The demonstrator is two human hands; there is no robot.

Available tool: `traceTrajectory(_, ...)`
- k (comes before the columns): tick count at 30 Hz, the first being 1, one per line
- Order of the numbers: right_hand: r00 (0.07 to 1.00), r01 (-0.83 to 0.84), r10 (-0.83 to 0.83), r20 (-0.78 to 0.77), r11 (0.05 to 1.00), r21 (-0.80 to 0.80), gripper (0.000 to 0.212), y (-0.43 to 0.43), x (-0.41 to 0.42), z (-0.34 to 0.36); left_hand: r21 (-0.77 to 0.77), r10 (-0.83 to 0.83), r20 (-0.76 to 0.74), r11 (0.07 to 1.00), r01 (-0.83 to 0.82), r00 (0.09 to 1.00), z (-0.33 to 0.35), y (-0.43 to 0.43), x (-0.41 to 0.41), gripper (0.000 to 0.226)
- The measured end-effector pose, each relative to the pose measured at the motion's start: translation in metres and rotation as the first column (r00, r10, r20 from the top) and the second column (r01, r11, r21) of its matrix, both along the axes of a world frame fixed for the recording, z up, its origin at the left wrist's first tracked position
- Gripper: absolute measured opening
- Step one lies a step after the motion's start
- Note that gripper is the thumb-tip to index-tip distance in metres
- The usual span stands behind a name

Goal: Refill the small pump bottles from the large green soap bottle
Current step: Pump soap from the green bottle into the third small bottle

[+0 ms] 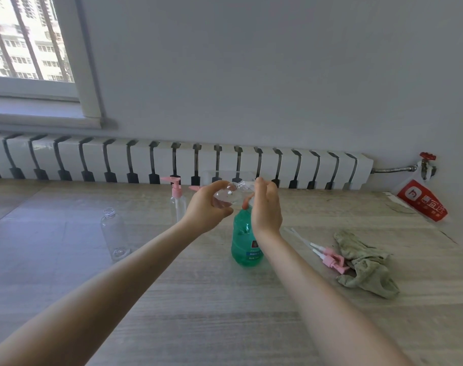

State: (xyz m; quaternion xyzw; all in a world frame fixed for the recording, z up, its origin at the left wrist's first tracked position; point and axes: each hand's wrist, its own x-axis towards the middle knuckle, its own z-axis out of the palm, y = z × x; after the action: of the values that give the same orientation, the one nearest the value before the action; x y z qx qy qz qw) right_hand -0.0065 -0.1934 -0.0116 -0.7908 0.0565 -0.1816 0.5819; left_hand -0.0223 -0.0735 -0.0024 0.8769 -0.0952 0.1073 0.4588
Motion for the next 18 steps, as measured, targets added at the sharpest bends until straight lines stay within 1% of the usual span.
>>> traceTrajectory(5,0.999,-0.040,0.040,0.001,0.999,0.002,0.031,-0.0017,0.0009,0.0008,0.006,0.004,-0.006,1.000,-0.004,1.000,0.0010,0.0020,0.0030,0.053)
traceTrajectory(9,0.998,-0.051,0.051,0.041,0.999,0.001,0.037,-0.0003,0.0021,-0.0002,0.008,0.004,-0.010,1.000,-0.004,1.000,0.0003,0.0021,0.0050,0.055)
traceTrajectory(16,0.995,-0.036,0.032,0.092,0.999,0.039,0.018,-0.0001,0.0011,-0.0015,0.019,0.006,-0.013,1.000,-0.005,1.000,-0.0044,0.0024,0.0043,0.053)
traceTrajectory(18,0.994,-0.027,0.021,0.110,0.998,0.054,0.016,0.0003,0.0011,-0.0028,0.018,0.008,-0.014,1.000,-0.008,1.000,-0.0055,0.0023,0.0045,0.053)
